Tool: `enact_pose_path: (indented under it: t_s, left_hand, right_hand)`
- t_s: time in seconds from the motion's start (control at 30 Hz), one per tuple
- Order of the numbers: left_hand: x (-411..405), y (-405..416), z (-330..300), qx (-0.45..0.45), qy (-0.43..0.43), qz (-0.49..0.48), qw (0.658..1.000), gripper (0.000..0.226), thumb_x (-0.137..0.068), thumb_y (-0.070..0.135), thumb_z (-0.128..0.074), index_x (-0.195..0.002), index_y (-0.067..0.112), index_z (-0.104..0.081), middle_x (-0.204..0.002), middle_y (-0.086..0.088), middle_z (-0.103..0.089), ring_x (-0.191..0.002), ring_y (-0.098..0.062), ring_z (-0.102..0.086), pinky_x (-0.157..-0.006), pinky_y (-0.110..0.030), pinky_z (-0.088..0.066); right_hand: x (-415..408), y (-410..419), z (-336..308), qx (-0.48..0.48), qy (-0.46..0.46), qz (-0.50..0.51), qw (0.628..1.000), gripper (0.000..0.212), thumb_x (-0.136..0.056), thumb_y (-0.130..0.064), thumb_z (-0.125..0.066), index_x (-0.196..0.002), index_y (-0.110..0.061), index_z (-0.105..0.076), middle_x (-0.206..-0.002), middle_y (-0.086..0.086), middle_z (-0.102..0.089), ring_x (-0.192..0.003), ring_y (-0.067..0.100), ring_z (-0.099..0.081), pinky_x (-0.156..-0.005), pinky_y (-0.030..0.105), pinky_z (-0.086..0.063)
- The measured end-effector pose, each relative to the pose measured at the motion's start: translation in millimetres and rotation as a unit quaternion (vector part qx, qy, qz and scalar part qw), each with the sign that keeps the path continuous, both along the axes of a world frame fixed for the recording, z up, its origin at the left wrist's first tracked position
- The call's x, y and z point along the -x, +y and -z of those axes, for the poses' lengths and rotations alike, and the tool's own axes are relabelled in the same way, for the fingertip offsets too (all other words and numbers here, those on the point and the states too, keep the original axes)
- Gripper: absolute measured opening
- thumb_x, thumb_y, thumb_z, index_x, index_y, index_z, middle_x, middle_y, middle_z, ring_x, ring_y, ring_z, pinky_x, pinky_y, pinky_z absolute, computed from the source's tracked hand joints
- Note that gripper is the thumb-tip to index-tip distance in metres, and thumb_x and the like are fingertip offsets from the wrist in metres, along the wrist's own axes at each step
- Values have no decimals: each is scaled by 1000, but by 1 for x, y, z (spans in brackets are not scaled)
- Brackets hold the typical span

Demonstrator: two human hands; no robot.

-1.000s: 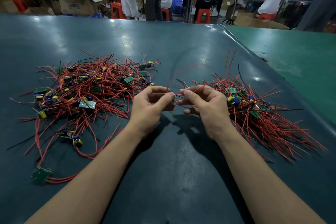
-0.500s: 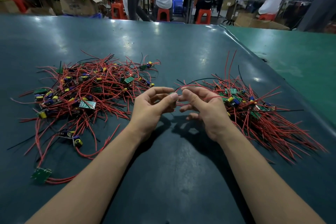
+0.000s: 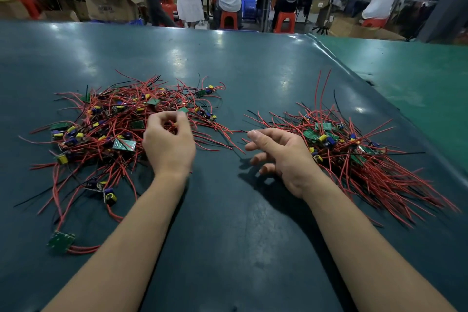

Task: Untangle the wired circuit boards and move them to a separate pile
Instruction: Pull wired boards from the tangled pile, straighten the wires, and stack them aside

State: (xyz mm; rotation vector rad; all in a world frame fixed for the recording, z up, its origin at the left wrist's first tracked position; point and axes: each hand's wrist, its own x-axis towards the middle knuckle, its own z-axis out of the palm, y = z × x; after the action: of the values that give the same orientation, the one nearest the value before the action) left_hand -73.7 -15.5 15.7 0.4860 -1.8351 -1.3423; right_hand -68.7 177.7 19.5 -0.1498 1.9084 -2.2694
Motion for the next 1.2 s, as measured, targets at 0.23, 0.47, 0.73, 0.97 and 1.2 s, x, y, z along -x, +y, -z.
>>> enact_pose_path:
  t_s: [0.23,0.47,0.73,0.97,1.2]
  left_hand:
    - [11,-3,13,301,-183,30,936,52,-93,23,-55,-143,14,-44,-153,-3,-38,-141,-24,-23,-110,-44,-22]
    - [13,-10,17,337,-219,-24,916,37,-90,34,-62,-123,18,-62,-119,-10,-62,-110,-35,-50,-92,-44,-37]
    - [8,-6,7,254,-19,-10,967,26,-90,24,-64,-109,6,-67,-103,-15,-62,-95,-33,-57,-86,-40,-43]
    - [-15,28,3,356,226,214,881,20,-81,-1,-65,-100,1,-67,-92,-6,-64,-81,-22,-58,-77,-29,-47]
    - [-17,36,7,371,143,308,864,31,-74,7,-73,-104,2,-69,-100,-11,-60,-93,-28,-58,-85,-37,-49]
  right_hand:
    - [-1,2,-1,2,-1,-3,1000,35,-72,-35,-75,-96,-10,-70,-83,6,-74,-54,15,-63,-40,23,-46]
    - [-1,2,-2,1,-3,-3,1000,39,-73,-35,-74,-100,-7,-70,-84,7,-74,-55,15,-63,-39,23,-45]
    - [-2,2,-2,3,-5,-3,1000,36,-72,-35,-74,-96,-8,-71,-84,6,-73,-55,14,-62,-39,23,-46]
    - [-3,-2,-5,50,-12,-61,997,29,-82,-38,-65,-96,-15,-74,-86,4,-72,-54,14,-62,-39,21,-46]
    - [0,-2,0,68,12,-5,998,9,-89,-15,-64,-93,-15,-72,-76,-1,-69,-47,10,-55,-38,18,-42]
